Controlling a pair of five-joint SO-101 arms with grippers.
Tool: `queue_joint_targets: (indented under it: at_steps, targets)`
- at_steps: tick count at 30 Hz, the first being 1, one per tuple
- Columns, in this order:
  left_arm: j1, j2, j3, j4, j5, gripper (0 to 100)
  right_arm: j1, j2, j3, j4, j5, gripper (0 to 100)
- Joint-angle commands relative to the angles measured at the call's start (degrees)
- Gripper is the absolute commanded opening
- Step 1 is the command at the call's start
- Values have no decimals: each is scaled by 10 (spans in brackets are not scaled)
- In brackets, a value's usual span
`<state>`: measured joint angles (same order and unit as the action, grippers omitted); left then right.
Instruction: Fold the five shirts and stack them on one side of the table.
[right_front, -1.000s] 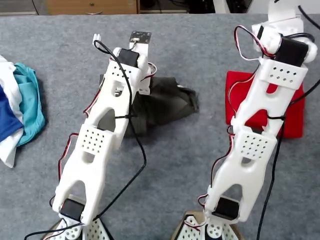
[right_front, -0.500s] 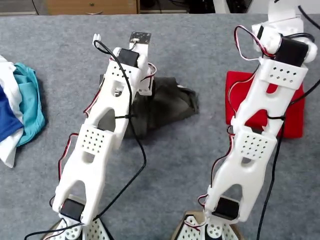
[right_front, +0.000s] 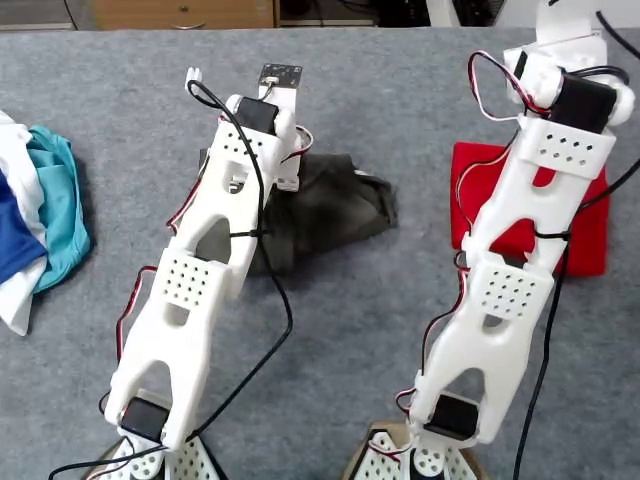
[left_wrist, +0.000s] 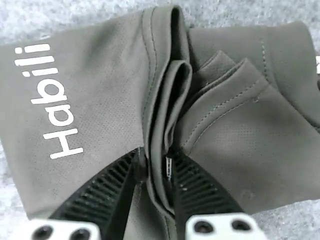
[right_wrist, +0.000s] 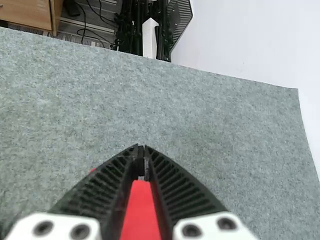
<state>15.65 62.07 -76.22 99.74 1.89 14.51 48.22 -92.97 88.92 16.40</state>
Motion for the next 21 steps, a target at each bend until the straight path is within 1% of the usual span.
queue_joint_targets:
  at_steps: [1, 5, 8, 14, 17, 21]
  targets:
    - [-9, -15, -25, 4, -2, 74, 7, -31, -26, -11, 0, 5]
    - [-9, -15, -22, 2, 14, 70, 7, -31, -26, -11, 0, 5]
    - [-9, -14, -19, -10, 29, 14, 7, -31, -26, -11, 0, 5]
    - [0, -21, -26, -11, 67, 18, 8, -31, -27, -11, 0, 5]
    - [18, -21, -61, 4, 98, 18, 8, -31, -27, -11, 0, 5]
    - [48, -21, -127, 8, 120, 18, 10, -32, -27, -11, 0, 5]
